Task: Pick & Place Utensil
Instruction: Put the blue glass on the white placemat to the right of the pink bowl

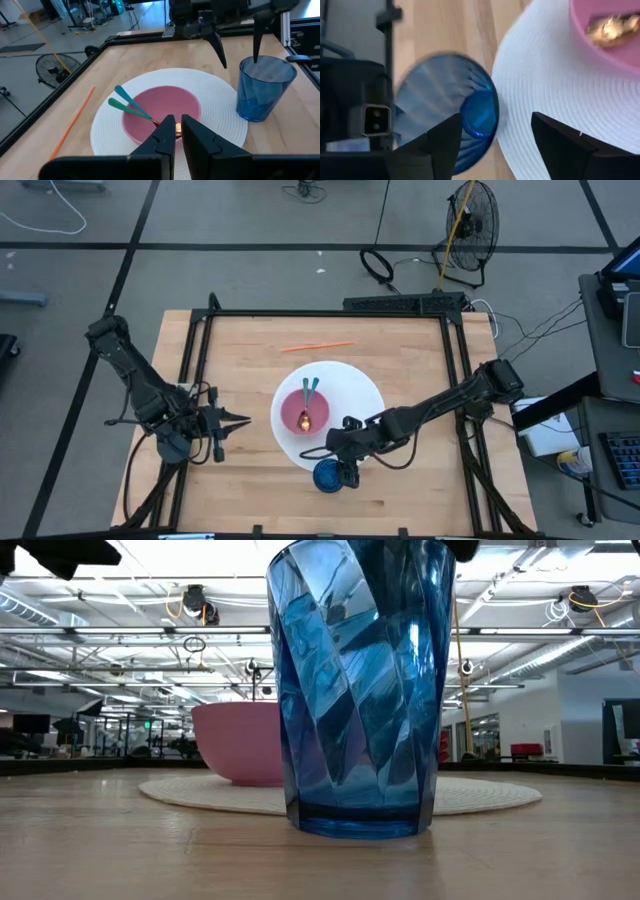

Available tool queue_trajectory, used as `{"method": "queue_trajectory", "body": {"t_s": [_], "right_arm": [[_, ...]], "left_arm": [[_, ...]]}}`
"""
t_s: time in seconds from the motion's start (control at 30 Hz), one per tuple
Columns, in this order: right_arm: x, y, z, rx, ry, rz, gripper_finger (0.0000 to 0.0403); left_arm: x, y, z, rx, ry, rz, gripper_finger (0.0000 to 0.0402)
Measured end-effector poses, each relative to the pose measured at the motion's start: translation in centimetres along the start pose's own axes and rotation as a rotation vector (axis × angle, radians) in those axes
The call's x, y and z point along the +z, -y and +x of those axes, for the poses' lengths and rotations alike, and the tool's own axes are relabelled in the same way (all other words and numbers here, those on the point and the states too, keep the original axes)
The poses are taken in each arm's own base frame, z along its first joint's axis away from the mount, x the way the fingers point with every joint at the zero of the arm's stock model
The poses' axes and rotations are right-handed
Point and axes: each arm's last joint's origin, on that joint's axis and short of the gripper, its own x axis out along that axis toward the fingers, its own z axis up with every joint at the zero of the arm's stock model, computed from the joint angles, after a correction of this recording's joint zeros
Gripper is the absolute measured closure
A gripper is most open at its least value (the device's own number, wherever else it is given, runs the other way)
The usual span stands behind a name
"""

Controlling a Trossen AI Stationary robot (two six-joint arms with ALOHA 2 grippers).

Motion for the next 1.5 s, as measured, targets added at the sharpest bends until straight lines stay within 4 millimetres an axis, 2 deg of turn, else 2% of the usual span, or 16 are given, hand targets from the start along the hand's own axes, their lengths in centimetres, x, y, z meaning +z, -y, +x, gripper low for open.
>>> {"method": "queue_trajectory", "body": {"t_s": [0.3, 0.43, 0.53, 0.73, 0.97, 1.17, 1.37, 1.5], "right_arm": [[-0.5, 0.6, 1.1, -0.03, -0.044, 0.015, 0.0228], [-0.2, 0.4, 0.8, -0.02, -0.027, 0.017, 0.0258], [-0.3, 0.5, 0.9, -0.025, -0.03, 0.015, 0.0294], [-0.3, 0.5, 0.9, -0.03, -0.026, -0.017, 0.039], [-0.3, 0.5, 0.9, -0.028, -0.026, -0.04, 0.0397], [-0.1, 0.9, -0.8, -0.069, -0.018, -0.056, 0.0398], [0.1, 2.6, -3.5, -0.182, -0.041, -0.034, 0.04], [0.2, 5.0, -5.5, -0.326, -0.068, 0.0, 0.04]], "left_arm": [[0.0, 0.0, 0.0, 0.012, 0.004, -0.001, 0.0364], [0.0, -0.1, 0.0, 0.02, 0.007, 0.0, 0.0364], [0.0, -0.1, 0.0, 0.021, 0.007, 0.0, 0.0364], [0.0, -0.1, 0.0, 0.022, 0.007, -0.002, 0.0364], [0.0, -0.1, 0.0, 0.026, 0.008, -0.014, 0.0364], [0.0, -0.1, 0.0, 0.026, 0.008, -0.013, 0.0364], [0.0, -0.1, 0.0, 0.027, 0.008, -0.012, 0.0364], [-0.1, -0.1, 0.0, 0.029, 0.009, -0.007, 0.0364]]}}
